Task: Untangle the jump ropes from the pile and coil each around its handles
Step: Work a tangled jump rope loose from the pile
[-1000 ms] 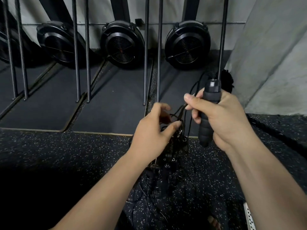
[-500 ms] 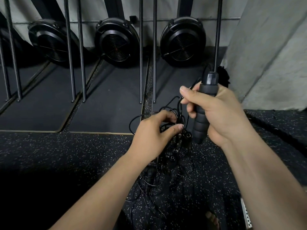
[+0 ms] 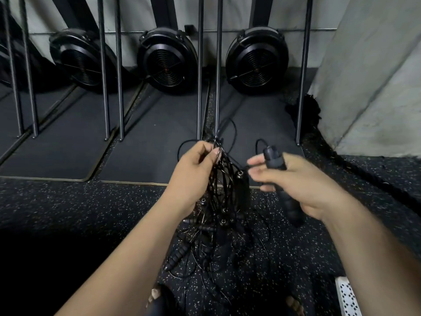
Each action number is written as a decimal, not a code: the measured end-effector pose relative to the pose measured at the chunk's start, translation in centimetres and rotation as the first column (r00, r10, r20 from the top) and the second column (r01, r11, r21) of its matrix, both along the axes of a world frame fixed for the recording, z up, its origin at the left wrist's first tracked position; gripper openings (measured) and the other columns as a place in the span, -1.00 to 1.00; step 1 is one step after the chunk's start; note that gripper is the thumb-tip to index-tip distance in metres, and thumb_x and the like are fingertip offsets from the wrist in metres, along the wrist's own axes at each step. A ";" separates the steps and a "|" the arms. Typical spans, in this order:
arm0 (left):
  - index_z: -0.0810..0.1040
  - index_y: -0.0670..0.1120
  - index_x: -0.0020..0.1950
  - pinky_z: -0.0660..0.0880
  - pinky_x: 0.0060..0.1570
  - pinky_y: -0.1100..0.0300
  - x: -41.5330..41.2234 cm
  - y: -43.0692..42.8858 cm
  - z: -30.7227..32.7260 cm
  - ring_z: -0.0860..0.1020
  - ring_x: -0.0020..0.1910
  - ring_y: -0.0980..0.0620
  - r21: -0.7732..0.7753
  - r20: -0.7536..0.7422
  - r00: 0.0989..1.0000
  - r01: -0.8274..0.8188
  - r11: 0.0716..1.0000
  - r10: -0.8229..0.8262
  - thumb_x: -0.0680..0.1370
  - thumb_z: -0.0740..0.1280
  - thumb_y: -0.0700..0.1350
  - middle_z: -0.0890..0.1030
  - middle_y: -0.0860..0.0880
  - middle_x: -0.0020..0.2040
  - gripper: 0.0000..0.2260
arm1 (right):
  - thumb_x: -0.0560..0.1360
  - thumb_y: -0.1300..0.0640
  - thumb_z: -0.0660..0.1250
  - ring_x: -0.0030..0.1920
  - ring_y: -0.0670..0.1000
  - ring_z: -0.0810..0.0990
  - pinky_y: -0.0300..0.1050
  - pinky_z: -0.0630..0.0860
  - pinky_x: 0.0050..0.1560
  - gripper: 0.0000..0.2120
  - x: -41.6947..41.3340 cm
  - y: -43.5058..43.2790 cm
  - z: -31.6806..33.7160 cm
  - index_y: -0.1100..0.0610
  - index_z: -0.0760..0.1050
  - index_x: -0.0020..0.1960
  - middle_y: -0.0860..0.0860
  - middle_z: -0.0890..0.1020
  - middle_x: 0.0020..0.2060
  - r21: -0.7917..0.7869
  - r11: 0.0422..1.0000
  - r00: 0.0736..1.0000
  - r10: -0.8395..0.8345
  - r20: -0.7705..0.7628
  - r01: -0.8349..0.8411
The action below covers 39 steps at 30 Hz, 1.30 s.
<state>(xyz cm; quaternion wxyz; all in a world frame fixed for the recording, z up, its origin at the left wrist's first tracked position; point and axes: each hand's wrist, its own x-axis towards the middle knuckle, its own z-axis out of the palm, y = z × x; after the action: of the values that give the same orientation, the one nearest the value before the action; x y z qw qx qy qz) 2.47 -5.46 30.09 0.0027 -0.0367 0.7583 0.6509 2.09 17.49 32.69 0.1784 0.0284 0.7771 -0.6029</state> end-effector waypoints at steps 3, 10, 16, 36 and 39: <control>0.51 -0.15 -0.01 0.47 -0.13 0.08 -0.2 -0.8 1.1 0.49 -0.18 0.01 0.129 0.017 1.000 -0.020 0.991 0.018 0.75 0.29 -0.07 0.52 -0.02 -0.17 -0.80 | 0.52 0.18 0.57 0.08 -0.07 0.73 -0.02 0.54 0.38 -0.69 0.8 -0.7 -0.6 -0.08 0.69 0.22 -0.08 0.79 0.06 0.070 0.991 0.993 0.106 0.053 -0.110; 0.56 -0.15 0.11 0.53 -0.06 -0.05 0.1 -2.2 2.4 0.51 -0.06 -0.18 0.330 0.048 0.996 0.062 0.942 -0.082 0.73 0.32 -0.03 0.55 -0.22 -0.02 -0.81 | 0.52 -0.05 0.59 0.04 0.05 0.69 0.08 0.56 0.25 -0.74 1.2 -3.5 -2.6 -0.07 0.55 0.08 0.01 0.73 -0.02 0.118 0.988 0.987 0.109 -0.119 -0.095; 0.51 -0.23 0.02 0.47 0.02 -0.25 0.1 -3.0 2.6 0.51 -0.06 -0.21 0.297 0.031 0.998 0.041 0.954 -0.053 0.70 0.37 -0.01 0.53 -0.20 -0.04 -0.73 | 0.55 -0.03 0.56 -0.08 -0.10 0.68 -0.02 0.60 0.10 -0.81 0.7 -3.0 -1.4 0.01 0.59 0.02 -0.07 0.75 -0.09 0.002 1.000 0.965 0.004 -0.262 -0.003; 0.66 -0.11 -0.03 0.50 0.02 -0.06 0.3 -2.5 2.4 0.51 -0.07 -0.13 0.197 0.034 0.987 0.148 0.969 -0.158 0.71 0.36 0.02 0.53 -0.11 -0.04 -0.76 | 0.59 -0.18 0.47 -0.23 -0.12 0.52 -0.09 0.48 -0.13 -0.71 0.4 -1.2 0.8 -0.01 0.50 0.08 -0.11 0.61 -0.23 0.445 0.882 0.858 0.345 -0.379 -0.158; 0.71 -0.10 0.08 0.56 -0.01 0.04 0.2 -2.4 2.2 0.57 -0.06 -0.10 0.159 0.071 0.986 0.138 0.978 -0.151 0.72 0.33 0.02 0.63 -0.13 -0.05 -0.77 | 0.57 -0.16 0.50 -0.15 -0.08 0.61 -0.04 0.54 -0.05 -0.72 0.4 -0.9 1.2 0.00 0.56 0.08 -0.08 0.67 -0.15 0.340 0.927 0.860 0.300 -0.414 -0.159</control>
<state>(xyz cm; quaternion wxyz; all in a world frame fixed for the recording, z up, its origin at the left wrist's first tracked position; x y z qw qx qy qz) 2.67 -7.85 32.30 0.0843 -0.0083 0.7058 0.7033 2.47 16.61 33.90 0.0550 -0.1823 0.8755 -0.4442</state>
